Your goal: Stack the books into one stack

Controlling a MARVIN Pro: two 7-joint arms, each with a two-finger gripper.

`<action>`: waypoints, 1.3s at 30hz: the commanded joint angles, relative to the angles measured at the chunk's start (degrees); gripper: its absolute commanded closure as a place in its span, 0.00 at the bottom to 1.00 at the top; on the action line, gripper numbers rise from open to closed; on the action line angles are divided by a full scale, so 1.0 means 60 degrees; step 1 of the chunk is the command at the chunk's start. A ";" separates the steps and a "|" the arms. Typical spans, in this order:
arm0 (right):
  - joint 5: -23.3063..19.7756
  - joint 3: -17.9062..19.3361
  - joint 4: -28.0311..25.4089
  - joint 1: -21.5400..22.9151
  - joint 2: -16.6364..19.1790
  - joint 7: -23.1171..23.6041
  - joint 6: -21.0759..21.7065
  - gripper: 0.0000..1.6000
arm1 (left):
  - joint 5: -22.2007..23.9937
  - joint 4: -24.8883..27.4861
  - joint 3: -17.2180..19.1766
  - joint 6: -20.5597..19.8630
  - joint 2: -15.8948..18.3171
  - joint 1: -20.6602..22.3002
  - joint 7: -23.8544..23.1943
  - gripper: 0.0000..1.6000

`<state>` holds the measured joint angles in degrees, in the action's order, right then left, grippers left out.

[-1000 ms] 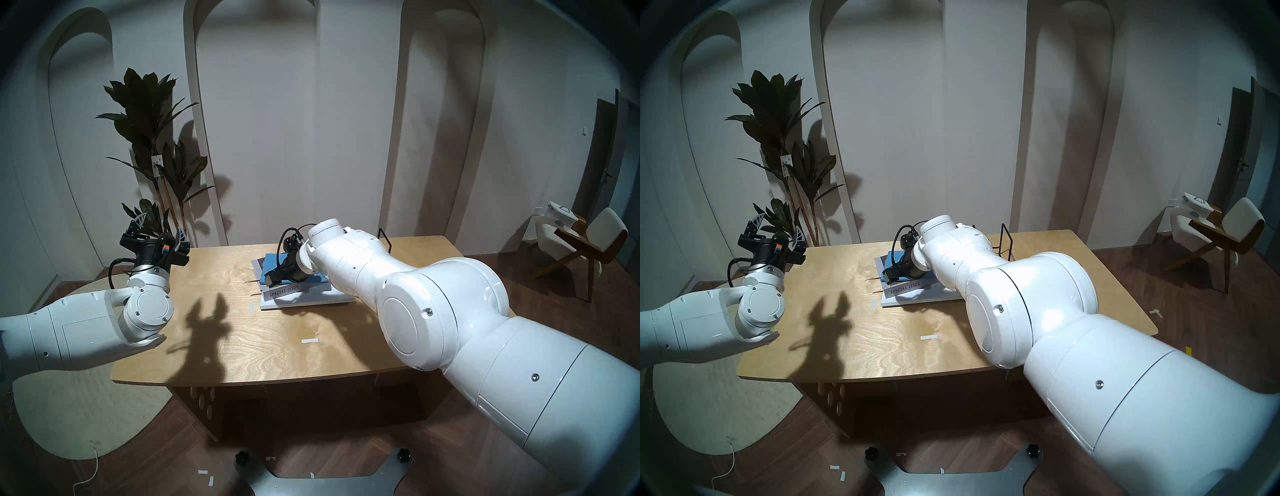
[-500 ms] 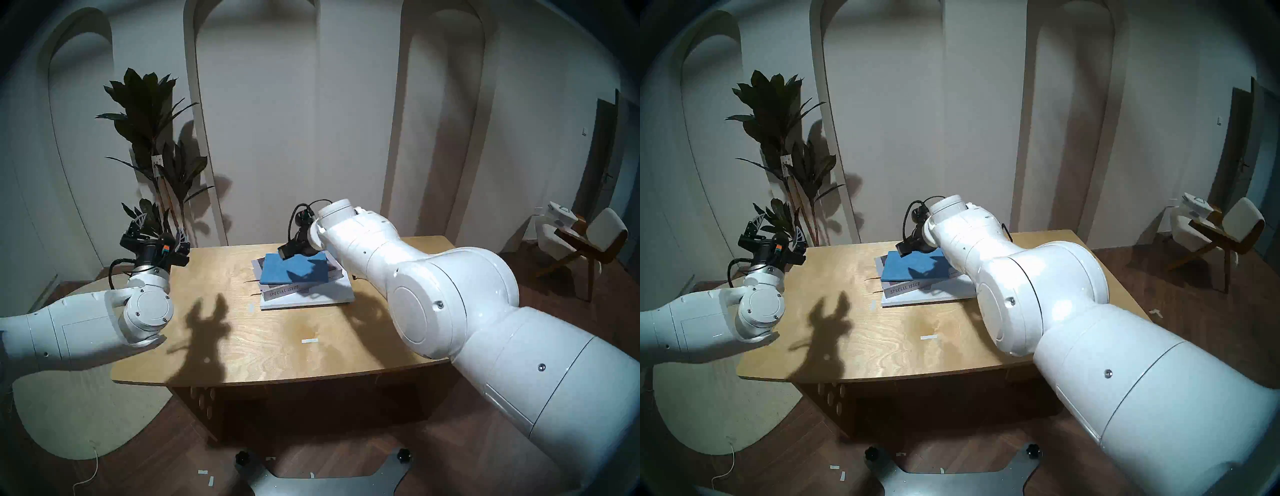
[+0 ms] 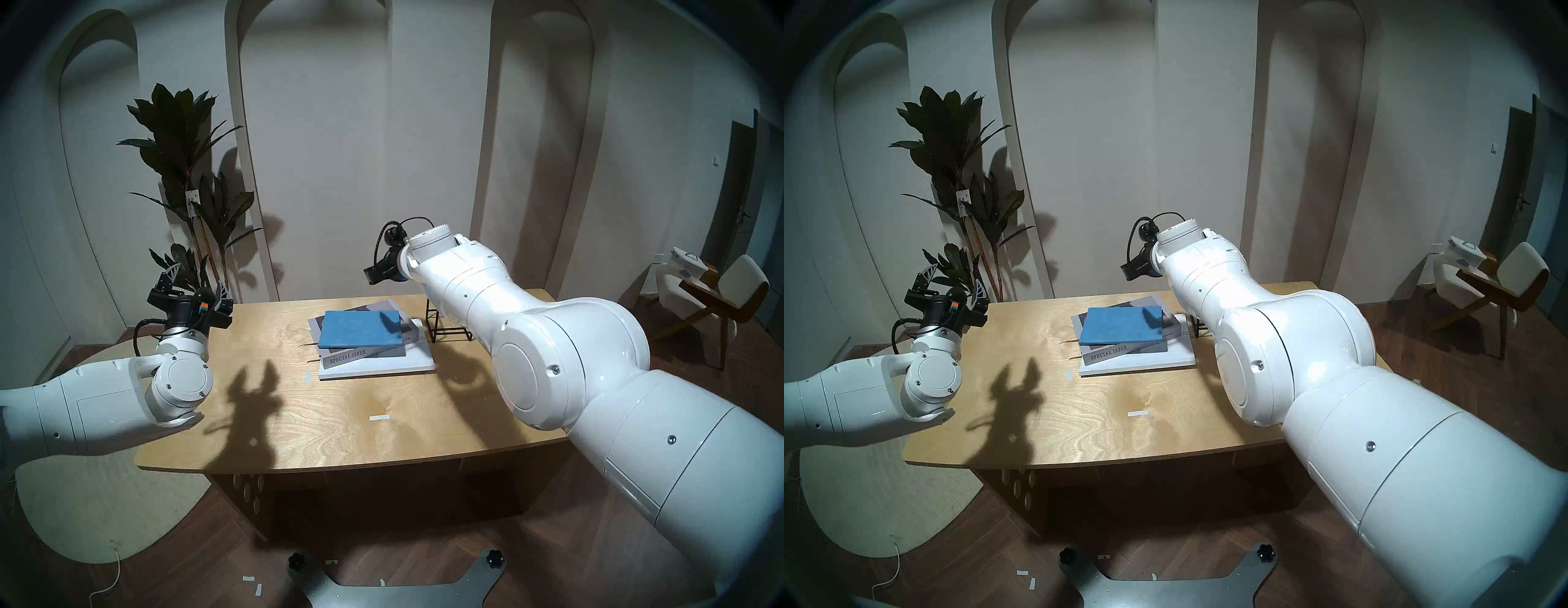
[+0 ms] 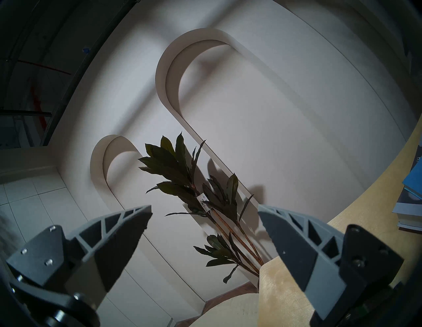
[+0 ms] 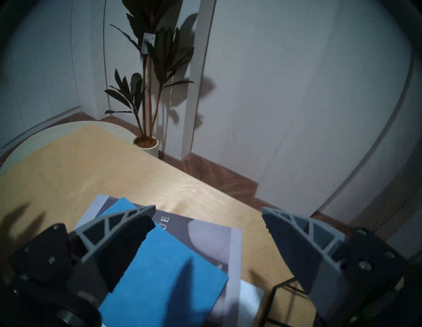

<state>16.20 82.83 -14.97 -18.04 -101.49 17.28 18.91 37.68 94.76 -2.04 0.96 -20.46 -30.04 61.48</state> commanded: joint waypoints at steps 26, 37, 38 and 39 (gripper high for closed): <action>0.0218 0.0612 -0.1410 -0.0072 0.1205 -0.1586 -0.1235 0.00 | -0.0011 0.0001 -0.0051 0.0013 0.0008 0.0082 0.0022 0.00; 0.0051 0.0819 -0.1528 -0.0278 0.1060 -0.1576 -0.1397 0.00 | -0.0010 0.0000 -0.0117 0.0013 0.0008 0.0066 0.0022 0.00; 0.0031 0.0830 -0.1546 -0.0270 0.1043 -0.1564 -0.1411 0.00 | -0.0010 0.0000 -0.0123 0.0013 0.0008 0.0064 0.0022 0.00; -0.0001 0.0850 -0.1562 -0.0276 0.1030 -0.1554 -0.1425 0.00 | -0.0010 0.0000 -0.0129 0.0013 0.0008 0.0062 0.0022 0.00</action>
<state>16.89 87.52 -22.12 -20.22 -94.38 7.69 11.78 37.71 94.75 -3.40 0.97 -20.46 -30.37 61.50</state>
